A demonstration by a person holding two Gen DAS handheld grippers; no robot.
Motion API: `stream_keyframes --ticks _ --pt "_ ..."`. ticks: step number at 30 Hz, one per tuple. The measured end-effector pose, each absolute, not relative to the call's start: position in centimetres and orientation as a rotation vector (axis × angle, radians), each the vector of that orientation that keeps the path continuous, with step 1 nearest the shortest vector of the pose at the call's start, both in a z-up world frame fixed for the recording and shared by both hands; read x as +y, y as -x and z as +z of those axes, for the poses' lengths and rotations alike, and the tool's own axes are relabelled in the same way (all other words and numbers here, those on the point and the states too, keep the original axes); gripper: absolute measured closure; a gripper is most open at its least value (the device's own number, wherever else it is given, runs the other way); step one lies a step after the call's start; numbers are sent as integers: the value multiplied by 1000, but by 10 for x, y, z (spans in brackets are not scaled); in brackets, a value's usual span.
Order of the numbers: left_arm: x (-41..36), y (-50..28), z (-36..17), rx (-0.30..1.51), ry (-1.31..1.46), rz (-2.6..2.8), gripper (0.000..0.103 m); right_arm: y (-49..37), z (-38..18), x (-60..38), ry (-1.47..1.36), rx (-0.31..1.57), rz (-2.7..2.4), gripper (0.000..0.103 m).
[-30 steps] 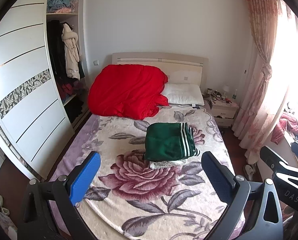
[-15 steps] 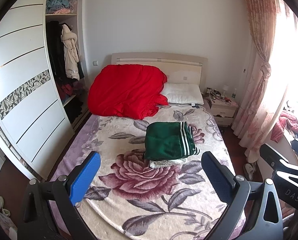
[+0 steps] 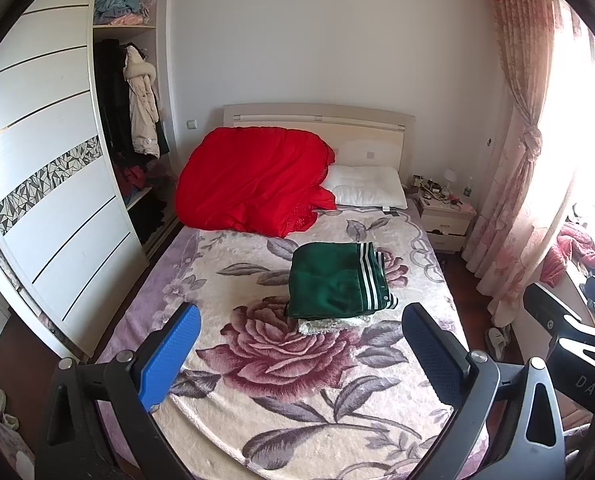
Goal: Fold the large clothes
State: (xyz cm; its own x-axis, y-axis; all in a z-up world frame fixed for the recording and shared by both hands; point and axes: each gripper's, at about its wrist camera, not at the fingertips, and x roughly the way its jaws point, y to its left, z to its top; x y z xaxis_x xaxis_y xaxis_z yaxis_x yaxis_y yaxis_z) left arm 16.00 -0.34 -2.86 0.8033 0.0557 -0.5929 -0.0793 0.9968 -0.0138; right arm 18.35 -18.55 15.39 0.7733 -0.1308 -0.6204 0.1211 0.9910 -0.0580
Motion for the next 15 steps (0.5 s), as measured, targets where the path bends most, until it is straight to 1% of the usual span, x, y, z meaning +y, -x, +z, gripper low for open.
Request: stream_keyframes --ticks 15 --pt "-5 -159 -27 626 45 76 0 -171 152 -187 11 671 -147 0"
